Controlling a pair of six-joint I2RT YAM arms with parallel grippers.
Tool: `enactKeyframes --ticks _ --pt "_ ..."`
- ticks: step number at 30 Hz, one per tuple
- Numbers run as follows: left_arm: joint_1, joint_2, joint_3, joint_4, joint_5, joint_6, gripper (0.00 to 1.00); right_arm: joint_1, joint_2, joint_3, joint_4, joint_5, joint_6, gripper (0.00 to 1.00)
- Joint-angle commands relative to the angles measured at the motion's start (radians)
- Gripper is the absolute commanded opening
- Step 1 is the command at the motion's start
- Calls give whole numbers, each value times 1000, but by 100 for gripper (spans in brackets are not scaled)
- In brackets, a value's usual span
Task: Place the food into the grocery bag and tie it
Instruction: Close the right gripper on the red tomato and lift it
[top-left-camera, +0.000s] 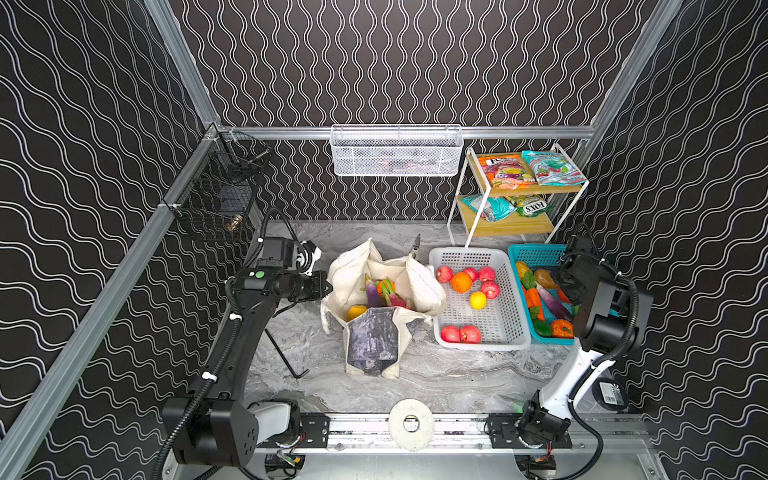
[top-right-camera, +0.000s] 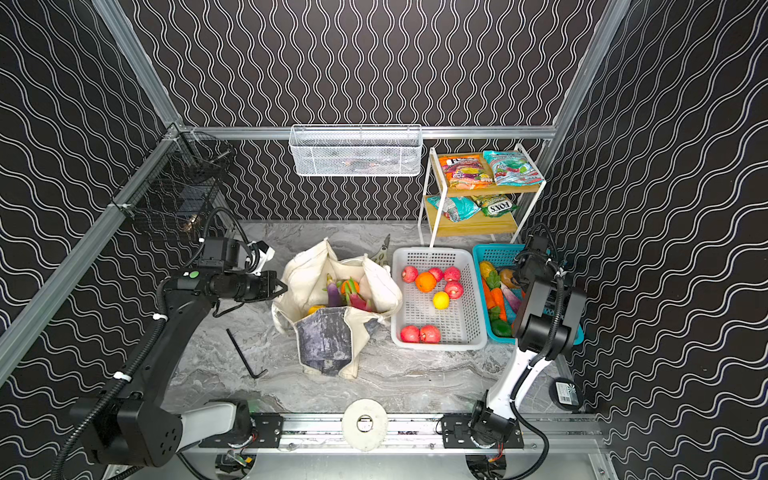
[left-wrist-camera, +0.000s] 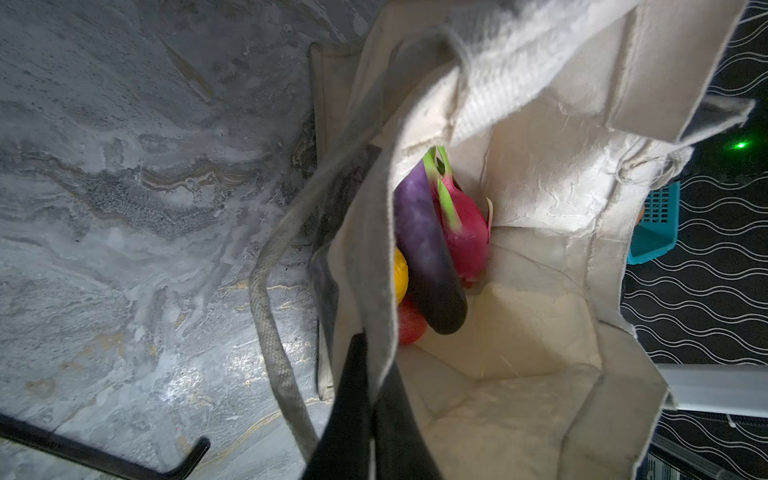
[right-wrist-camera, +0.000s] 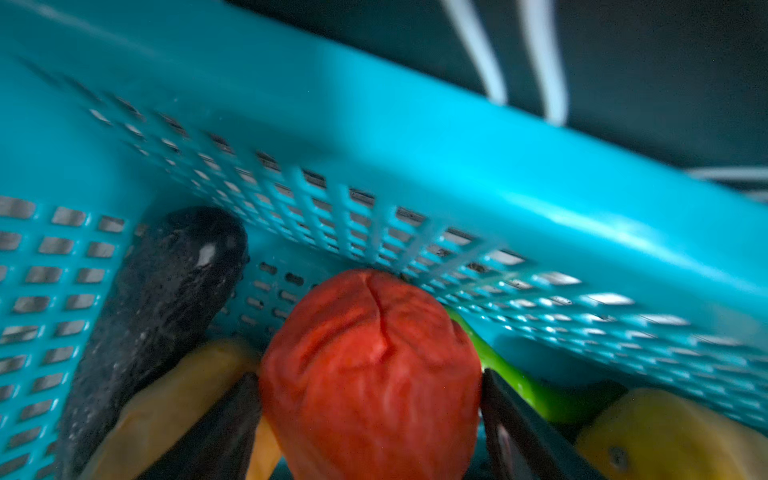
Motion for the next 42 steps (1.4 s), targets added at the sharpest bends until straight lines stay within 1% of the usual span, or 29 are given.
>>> enactKeyframes --ticks 1,7,10,12,15,22,28,38,42 --pt "1 2 13 9 5 8 0 -1 14 4 7 4 -8 79" --pt "1 -2 13 9 4 4 0 -1 20 -5 12 -19 2 78" --pt "1 -4 13 6 4 5 0 -1 16 -6 7 -8 9 81" --pt "1 -6 13 4 3 6 0 -1 12 -10 10 -13 9 81" --pt "1 -6 15 5 5 5 0 -1 3 -18 16 -22 8 78" --pt "1 -10 17 -1 5 8 0 -1 -49 -45 41 -41 9 64" --pt "1 -22 9 -1 10 8 0 -2 -85 -59 26 -43 10 64" --pt "1 -47 -10 10 20 -5 0 0 -295 -98 -10 -83 9 64" --pt "1 -56 -21 15 25 -11 0 12 -388 -107 -27 -139 23 64"
